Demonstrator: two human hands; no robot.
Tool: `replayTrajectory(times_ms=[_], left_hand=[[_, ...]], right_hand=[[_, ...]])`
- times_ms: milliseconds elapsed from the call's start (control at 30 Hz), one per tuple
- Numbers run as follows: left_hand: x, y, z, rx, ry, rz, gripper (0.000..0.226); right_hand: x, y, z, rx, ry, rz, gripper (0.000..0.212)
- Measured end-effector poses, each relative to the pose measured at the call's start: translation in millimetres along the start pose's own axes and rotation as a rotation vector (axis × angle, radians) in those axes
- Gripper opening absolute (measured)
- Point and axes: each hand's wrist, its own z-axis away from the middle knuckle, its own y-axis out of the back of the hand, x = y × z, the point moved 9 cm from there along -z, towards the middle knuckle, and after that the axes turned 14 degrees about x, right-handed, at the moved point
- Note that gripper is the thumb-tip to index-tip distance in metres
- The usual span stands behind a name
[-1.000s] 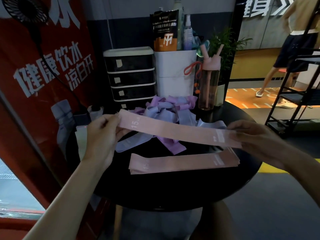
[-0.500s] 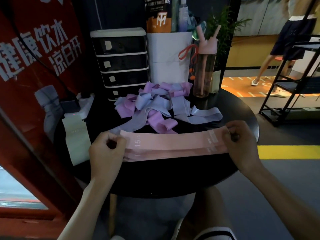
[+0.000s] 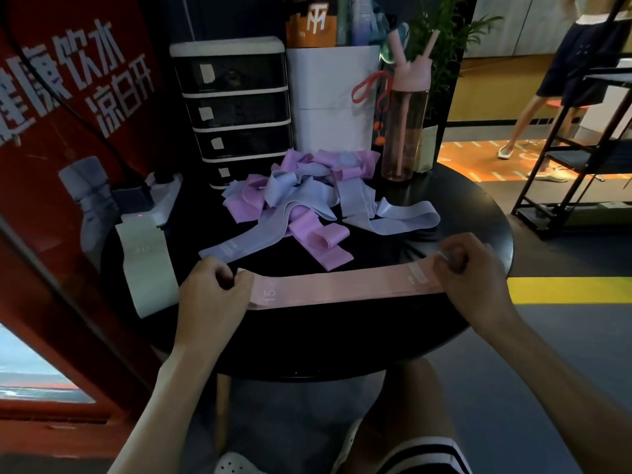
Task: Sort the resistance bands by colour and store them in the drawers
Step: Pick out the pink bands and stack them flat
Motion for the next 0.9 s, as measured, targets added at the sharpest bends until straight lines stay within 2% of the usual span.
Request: replayTrajectory(times_ms=[67, 133, 233, 300, 367, 500, 600, 733, 833, 900], left_hand=[[3.1, -3.8, 1.1, -0.037, -0.019, 0.027, 0.017], [17.3, -8.1, 5.0, -0.094, -0.187, 0.056, 0.026], [37.2, -21.3, 19.7, -0.216, -0.514, -0.077, 0.041], [36.9, -31.7, 25.5, -0.293, -0.585, -0.170, 0.042], [32.0, -35.8, 26.1, -0.333, -0.559, -0.159, 0.039], [31.6, -32.6, 22.9, -0.343, -0.509, -0.068, 0.037], [47.4, -21.4, 8.0, -0.262, -0.482, -0.001, 0.038], [92.8, -31.7, -34.2, -0.113, -0.407, 0.109, 0.031], [104.4, -72.9, -74.5, -0.064, -0.295, 0.043, 0.029], [88.6, -100.7, -92.0, -0.066, -0.199, -0.053, 0.037]], right_hand=[[0.9, -2.1, -1.3, 0.001, 0.027, 0.058, 0.015], [-2.2, -3.0, -1.4, 0.006, 0.094, 0.081, 0.012], [-10.8, -9.0, 3.5, -0.052, 0.260, 0.109, 0.019], [-10.6, -14.9, 7.6, -0.141, 0.258, 0.163, 0.020], [-9.3, -17.8, 10.1, -0.197, 0.232, 0.213, 0.011], [-5.2, -17.0, 4.3, -0.188, 0.181, 0.174, 0.013], [-20.2, -15.3, -10.8, -0.168, 0.236, 0.114, 0.009], [-63.7, -38.1, -41.0, -0.257, 0.301, 0.025, 0.013], [-92.1, -78.4, -68.7, -0.330, 0.304, -0.053, 0.019], [-105.6, -109.7, -83.2, -0.389, 0.259, -0.090, 0.020]])
